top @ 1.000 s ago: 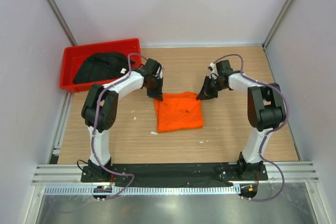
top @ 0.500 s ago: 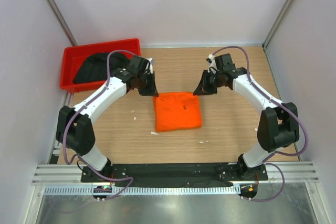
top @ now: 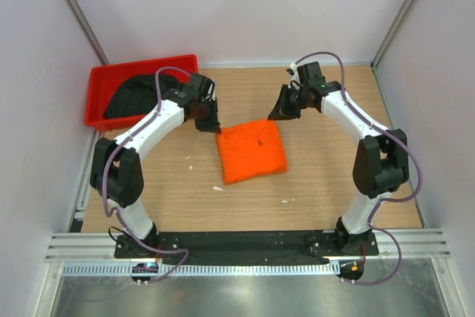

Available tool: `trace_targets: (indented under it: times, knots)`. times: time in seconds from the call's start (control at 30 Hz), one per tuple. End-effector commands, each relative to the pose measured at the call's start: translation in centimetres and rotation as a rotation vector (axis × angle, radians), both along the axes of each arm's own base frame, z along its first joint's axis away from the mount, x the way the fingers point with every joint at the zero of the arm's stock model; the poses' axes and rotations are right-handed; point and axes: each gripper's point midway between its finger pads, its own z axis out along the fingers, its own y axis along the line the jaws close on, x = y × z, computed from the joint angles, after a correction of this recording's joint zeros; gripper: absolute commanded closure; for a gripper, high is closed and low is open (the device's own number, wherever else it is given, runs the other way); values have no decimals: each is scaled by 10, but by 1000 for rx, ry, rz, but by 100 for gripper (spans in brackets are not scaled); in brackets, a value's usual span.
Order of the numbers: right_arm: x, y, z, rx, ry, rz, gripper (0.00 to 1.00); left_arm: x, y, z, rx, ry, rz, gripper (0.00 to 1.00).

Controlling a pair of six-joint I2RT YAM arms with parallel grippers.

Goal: Fold and stack the t-shirts
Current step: Fold the tshirt

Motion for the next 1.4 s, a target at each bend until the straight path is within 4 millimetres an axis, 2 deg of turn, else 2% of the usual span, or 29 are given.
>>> trace_targets:
  times: [0.0,0.03,0.1,0.13,0.17,0.2,0.23,0.33,0.37,0.4,0.47,0.5,0.53,0.6,0.7,0.87,0.93,1.0,1.03,1.1,1.13,1.17,1.23,1.27,1.3,1.33,1.37]
  knots:
    - [37,9,8,26,-77,-15,98,31,10,-2,48,-19,41,100]
    - [46,8,-9,6,-58,-25,99,34,13,-7,62,-8,54,100]
    - [70,10,-25,-4,-104,-23,98,54,20,-15,110,-46,75,100]
    - [86,6,-32,-8,-126,-45,98,62,28,-37,178,-14,94,100]
    - [96,6,-59,-11,-90,-47,98,67,36,-51,241,-2,80,100]
    - [109,5,-59,-4,-124,-58,98,77,43,-57,276,-11,102,100]
    - [118,4,-62,-3,-140,-79,97,78,45,-75,296,26,107,100]
    - [134,6,-69,2,-124,-59,97,94,43,-77,295,-9,115,100]
    - [144,7,-58,-2,-145,-52,97,102,38,-79,272,-28,103,100]
    - [139,4,-66,-28,-101,-54,98,106,35,-77,268,-39,73,100]
    - [131,3,-64,-25,-89,-56,98,116,28,-66,242,-65,66,100]
    - [132,1,-48,-24,-134,-72,98,117,25,-62,228,-71,63,100]
    - [122,-2,-53,-25,-121,-81,98,118,22,-58,214,-77,62,100]
    - [119,-5,-36,-21,-167,-83,97,117,19,-46,189,-94,64,100]
    - [111,-6,-30,-30,-161,-63,98,116,17,-31,159,-122,77,100]
    - [99,-11,-1,-32,-165,-88,98,115,4,-16,87,-136,43,100]
    - [83,-17,-9,-46,-87,-126,98,116,-3,-16,58,-131,23,100]
    - [73,-22,-7,-53,-51,-166,99,116,-10,-16,26,-123,8,100]
    - [66,-25,-15,-67,-22,-181,99,118,-13,-19,13,-123,6,100]
    - [62,-34,-16,-87,-19,-218,99,122,-19,-20,-12,-131,4,100]
    - [59,-39,-25,-103,-2,-238,99,128,-23,-17,-25,-153,3,100]
    - [62,-46,-26,-106,-10,-263,99,131,-24,-22,-25,-152,4,100]
    - [60,-54,-38,-109,25,-292,99,140,-28,-16,-32,-181,5,100]
    - [65,-59,-41,-102,12,-307,99,144,-28,-25,-25,-172,6,100]
    - [68,-61,-44,-100,5,-313,99,148,-29,-25,-18,-180,11,100]
    - [69,-63,-56,-99,22,-316,99,151,-28,-30,-5,-175,14,100]
    - [78,-64,-55,-90,-11,-314,99,160,-31,-33,-5,-181,15,100]
